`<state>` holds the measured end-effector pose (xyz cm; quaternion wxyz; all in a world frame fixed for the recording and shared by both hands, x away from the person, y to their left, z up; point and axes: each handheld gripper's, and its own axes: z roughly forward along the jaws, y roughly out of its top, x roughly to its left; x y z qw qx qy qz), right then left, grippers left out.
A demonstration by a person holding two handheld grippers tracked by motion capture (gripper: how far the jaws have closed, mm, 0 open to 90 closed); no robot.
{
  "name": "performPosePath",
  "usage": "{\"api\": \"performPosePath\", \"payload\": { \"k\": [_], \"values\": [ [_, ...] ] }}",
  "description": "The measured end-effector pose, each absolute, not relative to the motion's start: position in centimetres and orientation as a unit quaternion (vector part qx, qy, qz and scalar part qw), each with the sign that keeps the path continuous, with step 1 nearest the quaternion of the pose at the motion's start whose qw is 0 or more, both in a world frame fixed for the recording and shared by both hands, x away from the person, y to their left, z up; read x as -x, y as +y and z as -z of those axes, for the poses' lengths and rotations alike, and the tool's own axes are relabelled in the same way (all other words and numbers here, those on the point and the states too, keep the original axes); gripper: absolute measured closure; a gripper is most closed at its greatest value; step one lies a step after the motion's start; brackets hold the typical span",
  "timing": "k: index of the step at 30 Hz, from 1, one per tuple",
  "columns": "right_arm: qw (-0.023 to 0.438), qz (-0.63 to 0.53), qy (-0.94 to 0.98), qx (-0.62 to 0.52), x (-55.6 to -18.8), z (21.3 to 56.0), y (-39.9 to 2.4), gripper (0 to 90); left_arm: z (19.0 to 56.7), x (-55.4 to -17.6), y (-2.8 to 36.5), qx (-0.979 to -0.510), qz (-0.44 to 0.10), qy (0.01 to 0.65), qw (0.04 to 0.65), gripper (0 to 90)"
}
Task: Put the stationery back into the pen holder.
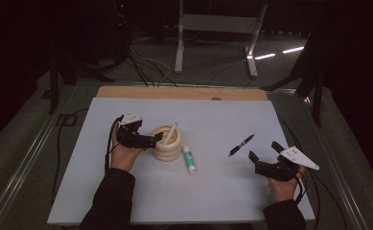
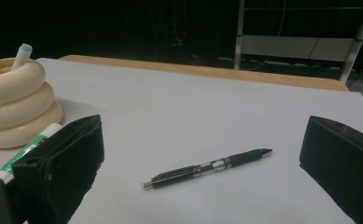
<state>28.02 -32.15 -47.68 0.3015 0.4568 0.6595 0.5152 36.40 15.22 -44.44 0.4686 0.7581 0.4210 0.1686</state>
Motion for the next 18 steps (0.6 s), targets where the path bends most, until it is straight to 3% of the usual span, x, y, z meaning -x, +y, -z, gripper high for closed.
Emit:
{"api": "performPosePath", "payload": {
  "k": [18],
  "values": [
    [0.301,-0.514,0.660,-0.458,-28.0,47.7,-32.1,0.1,44.9,-33.7,18.5,-0.752,-0.200,0.422,0.465,0.0]
  ]
}}
